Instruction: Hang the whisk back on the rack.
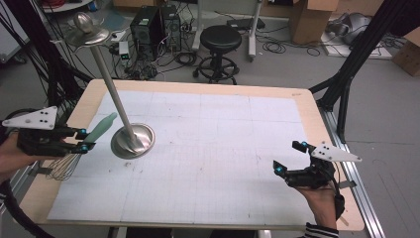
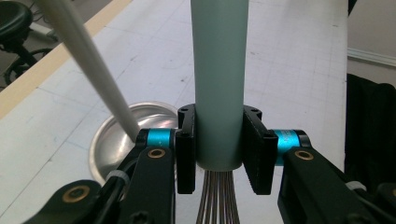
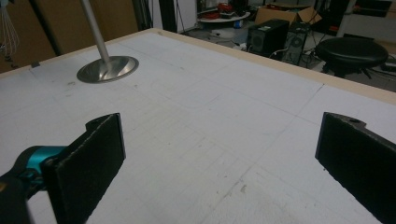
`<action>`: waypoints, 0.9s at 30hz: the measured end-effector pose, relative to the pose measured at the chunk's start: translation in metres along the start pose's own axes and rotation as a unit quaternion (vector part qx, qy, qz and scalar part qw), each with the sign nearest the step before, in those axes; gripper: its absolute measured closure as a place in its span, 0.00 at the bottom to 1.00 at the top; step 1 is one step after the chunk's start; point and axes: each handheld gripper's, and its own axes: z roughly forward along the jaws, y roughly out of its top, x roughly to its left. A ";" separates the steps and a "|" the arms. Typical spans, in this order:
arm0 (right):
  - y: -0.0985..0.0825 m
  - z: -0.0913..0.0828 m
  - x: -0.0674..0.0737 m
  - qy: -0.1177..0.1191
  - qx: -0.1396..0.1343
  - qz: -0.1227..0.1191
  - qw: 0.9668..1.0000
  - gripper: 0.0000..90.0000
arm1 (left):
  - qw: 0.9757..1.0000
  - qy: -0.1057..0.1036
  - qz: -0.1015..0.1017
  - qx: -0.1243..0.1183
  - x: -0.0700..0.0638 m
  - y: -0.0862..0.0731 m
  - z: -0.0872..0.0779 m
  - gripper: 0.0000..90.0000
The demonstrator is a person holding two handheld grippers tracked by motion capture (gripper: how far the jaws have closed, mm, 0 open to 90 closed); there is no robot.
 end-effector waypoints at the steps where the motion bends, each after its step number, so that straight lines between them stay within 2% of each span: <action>1: 0.000 0.000 0.000 0.000 0.000 0.000 1.000 0.01 | 1.000 0.001 0.000 -0.002 0.001 -0.001 -0.004 0.77; 5: -0.001 -0.001 0.000 -0.002 0.001 0.002 1.000 0.01 | 1.000 0.013 -0.005 -0.024 0.004 -0.006 -0.018 0.77; 14: -0.001 0.000 0.001 -0.002 0.002 0.001 1.000 0.01 | 0.998 0.044 -0.013 -0.039 0.010 -0.008 -0.042 0.77; 18: -0.001 0.002 0.002 0.000 0.004 0.004 1.000 0.01 | 0.998 0.049 -0.014 -0.040 0.012 -0.006 -0.049 0.77; 27: -0.001 0.001 0.001 -0.001 0.003 0.003 1.000 0.01 | 0.995 0.074 -0.021 -0.056 0.019 -0.003 -0.067 0.77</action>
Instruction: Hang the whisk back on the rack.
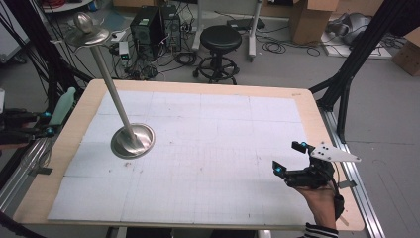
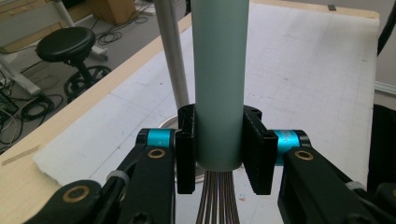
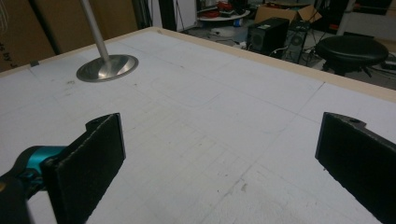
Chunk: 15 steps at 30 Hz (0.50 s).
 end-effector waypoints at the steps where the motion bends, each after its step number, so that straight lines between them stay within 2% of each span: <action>1: 0.000 0.000 0.000 0.000 0.000 0.000 1.000 0.01 | 1.000 0.002 -0.001 -0.002 0.001 0.001 -0.002 0.77; 15: 0.001 0.000 0.001 0.001 -0.001 -0.003 1.000 0.01 | 0.999 0.034 0.001 -0.022 0.012 0.026 -0.023 0.77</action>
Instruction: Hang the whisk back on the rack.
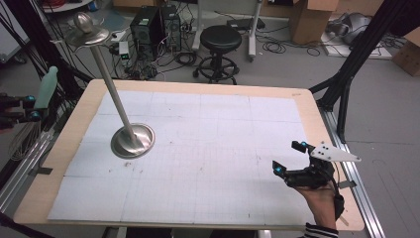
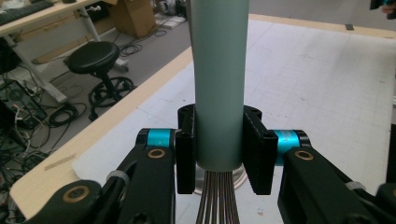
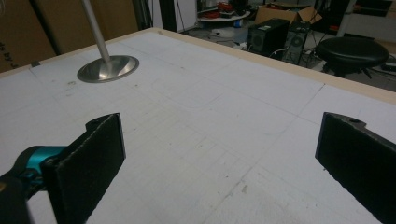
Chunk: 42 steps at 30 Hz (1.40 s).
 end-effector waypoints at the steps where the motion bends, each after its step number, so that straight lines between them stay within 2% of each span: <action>1: 0.000 0.000 0.000 0.000 0.000 0.000 1.000 0.01 | 1.000 0.003 0.001 -0.003 0.001 0.001 -0.001 0.77; 8: 0.000 -0.001 0.000 -0.001 -0.003 0.000 1.000 0.01 | 1.000 0.015 0.001 -0.011 0.005 0.012 -0.007 0.77; 21: -0.001 -0.001 -0.001 -0.002 -0.001 0.000 1.000 0.01 | 0.999 0.029 0.005 -0.023 0.016 0.032 -0.004 0.77; 27: 0.000 -0.002 0.000 -0.002 -0.002 -0.002 1.000 0.01 | 0.999 0.036 -0.002 -0.031 0.022 0.037 -0.004 0.77; 33: 0.000 -0.002 -0.001 -0.002 0.000 0.000 1.000 0.01 | 0.999 0.038 0.004 -0.027 0.022 0.040 0.003 0.77; 42: 0.000 -0.002 0.000 -0.001 -0.001 -0.001 1.000 0.01 | 0.999 0.042 0.001 -0.017 0.022 0.041 0.015 0.77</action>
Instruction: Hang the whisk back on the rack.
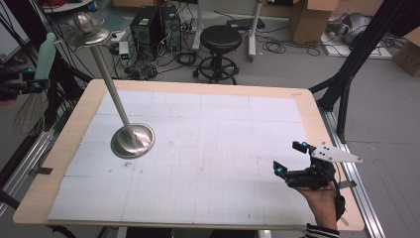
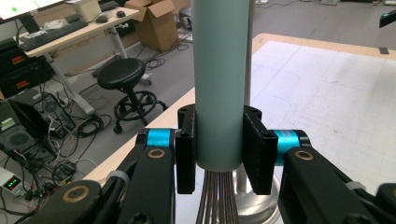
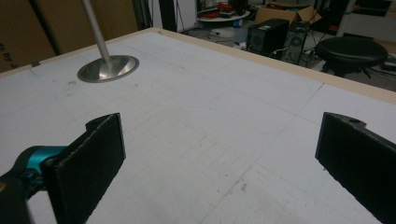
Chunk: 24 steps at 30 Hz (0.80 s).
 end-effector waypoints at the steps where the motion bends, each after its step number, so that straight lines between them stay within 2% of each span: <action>1: 0.000 0.000 0.000 0.000 0.000 0.001 1.000 0.01 | 1.000 -0.001 0.002 0.003 0.000 0.000 0.001 0.77; 24: 0.001 0.001 0.001 0.004 -0.001 -0.001 1.000 0.01 | 1.000 -0.005 -0.007 0.020 -0.004 0.002 0.037 0.77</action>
